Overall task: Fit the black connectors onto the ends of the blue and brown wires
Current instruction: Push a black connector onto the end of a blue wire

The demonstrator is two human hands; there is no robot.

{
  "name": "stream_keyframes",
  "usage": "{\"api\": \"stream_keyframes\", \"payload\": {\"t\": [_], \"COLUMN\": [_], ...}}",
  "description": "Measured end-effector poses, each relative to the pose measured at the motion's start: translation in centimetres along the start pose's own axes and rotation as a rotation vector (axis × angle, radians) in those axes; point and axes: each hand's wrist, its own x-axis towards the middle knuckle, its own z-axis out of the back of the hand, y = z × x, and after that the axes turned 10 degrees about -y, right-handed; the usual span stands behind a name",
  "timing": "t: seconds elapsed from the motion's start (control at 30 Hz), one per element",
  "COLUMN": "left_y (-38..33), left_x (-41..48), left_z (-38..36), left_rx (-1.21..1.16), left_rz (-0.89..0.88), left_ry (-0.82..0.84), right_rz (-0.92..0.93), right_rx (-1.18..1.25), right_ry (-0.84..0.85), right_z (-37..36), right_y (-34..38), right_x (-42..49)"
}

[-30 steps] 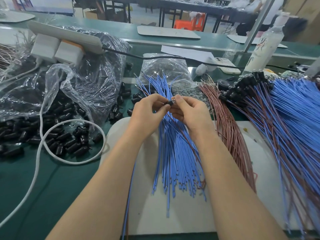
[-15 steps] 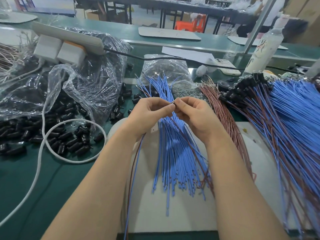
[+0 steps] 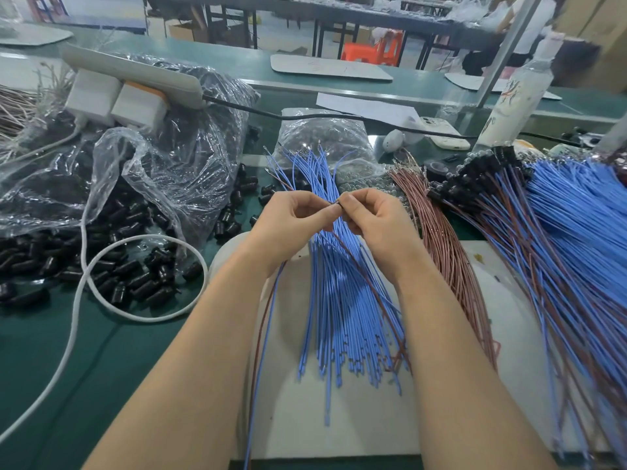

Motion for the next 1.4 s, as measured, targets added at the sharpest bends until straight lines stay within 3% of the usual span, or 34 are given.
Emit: {"api": "stream_keyframes", "payload": {"t": [0.2, 0.33, 0.43, 0.63, 0.9, 1.2, 1.4], "left_y": [0.0, 0.3, 0.1, 0.7, 1.1, 0.9, 0.7], "left_x": [0.1, 0.2, 0.2, 0.6, 0.4, 0.2, 0.1], "left_z": [0.1, 0.4, -0.1, -0.7, -1.0, -0.9, -0.9], "left_rx": [-0.037, 0.042, -0.045, 0.099, 0.026, 0.066, 0.137], "left_rz": [0.052, 0.044, -0.001, -0.177, -0.227, -0.233, -0.27], "left_ry": [0.046, 0.023, -0.049, -0.18, -0.226, -0.209, -0.204], "right_rz": [-0.084, -0.207, -0.183, -0.125, 0.103, 0.29, 0.388], "right_rx": [0.117, 0.307, 0.274, 0.239, 0.025, -0.08, -0.248], "right_ry": [0.011, -0.253, -0.362, -0.24, -0.13, -0.088, -0.168], "right_z": [-0.4, 1.6, 1.9, -0.1, -0.3, -0.4, -0.5], "right_y": [-0.5, -0.6, -0.7, 0.0, 0.4, 1.2, 1.4], "right_x": [0.3, 1.4, 1.4, 0.9, -0.1, -0.6, -0.8]}}
